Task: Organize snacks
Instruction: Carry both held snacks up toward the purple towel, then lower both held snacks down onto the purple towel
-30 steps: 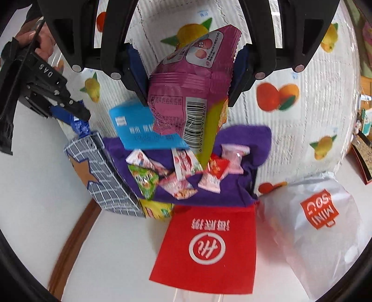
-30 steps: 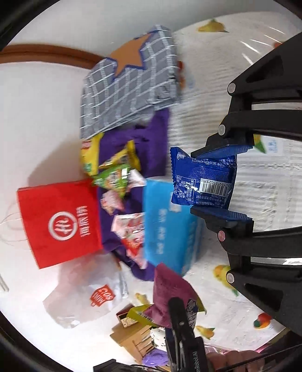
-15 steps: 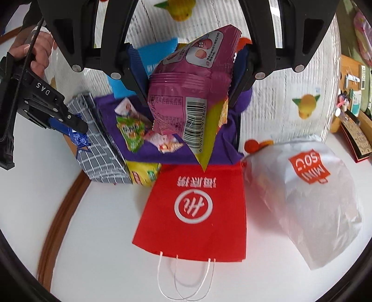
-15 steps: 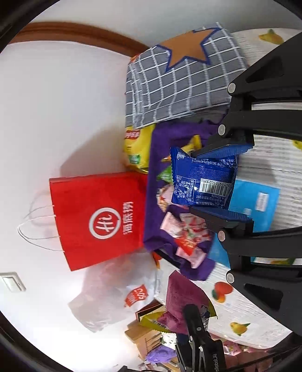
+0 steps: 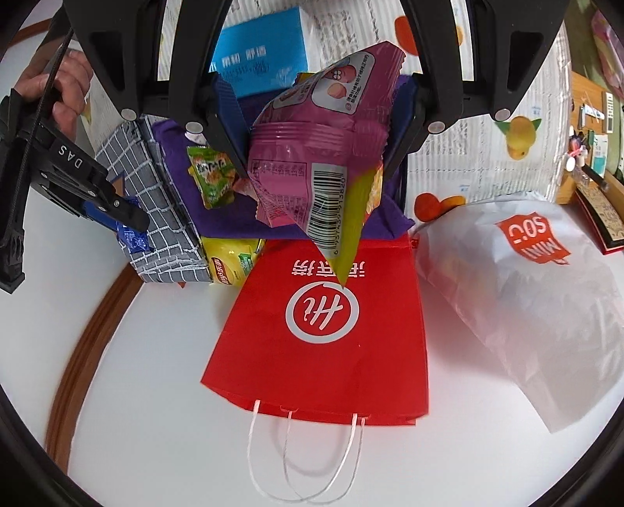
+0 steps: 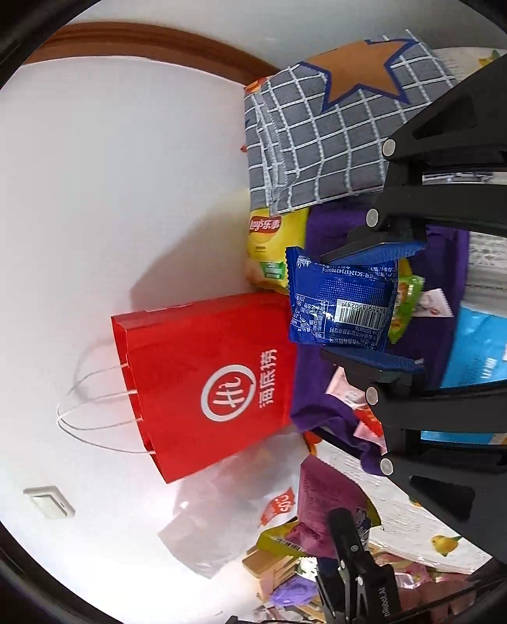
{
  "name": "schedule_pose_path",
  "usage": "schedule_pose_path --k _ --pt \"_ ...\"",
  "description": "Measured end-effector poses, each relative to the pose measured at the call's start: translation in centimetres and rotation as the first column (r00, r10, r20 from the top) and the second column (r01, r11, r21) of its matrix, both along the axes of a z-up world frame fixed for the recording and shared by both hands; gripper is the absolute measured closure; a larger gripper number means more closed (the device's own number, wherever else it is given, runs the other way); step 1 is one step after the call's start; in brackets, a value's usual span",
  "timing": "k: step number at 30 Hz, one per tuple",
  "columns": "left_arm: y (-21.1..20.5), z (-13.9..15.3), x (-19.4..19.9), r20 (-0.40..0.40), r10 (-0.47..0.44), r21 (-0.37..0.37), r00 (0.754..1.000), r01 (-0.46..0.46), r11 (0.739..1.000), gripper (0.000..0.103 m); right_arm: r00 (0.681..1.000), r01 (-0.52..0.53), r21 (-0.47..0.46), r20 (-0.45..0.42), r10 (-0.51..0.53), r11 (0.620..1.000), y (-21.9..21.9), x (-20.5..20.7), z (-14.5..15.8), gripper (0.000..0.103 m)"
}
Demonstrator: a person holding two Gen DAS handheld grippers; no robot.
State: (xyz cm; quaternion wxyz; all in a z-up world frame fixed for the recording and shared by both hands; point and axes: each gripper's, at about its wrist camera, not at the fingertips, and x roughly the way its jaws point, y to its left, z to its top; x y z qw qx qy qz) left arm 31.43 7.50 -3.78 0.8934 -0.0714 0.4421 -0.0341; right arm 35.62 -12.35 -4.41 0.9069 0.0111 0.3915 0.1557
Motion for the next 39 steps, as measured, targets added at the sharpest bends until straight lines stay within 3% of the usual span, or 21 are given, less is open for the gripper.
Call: schedule_pose_path --k 16,39 --pt "0.6 -6.4 5.8 -0.120 -0.012 -0.037 0.993 0.007 0.999 0.042 0.996 0.009 -0.033 -0.084 -0.012 0.999 -0.3 3.3 -4.3 0.063" --pt "1.2 -8.6 7.2 -0.166 -0.004 -0.044 0.986 -0.003 0.999 0.042 0.982 -0.098 -0.031 -0.166 0.091 0.995 2.4 3.6 -6.9 0.063"
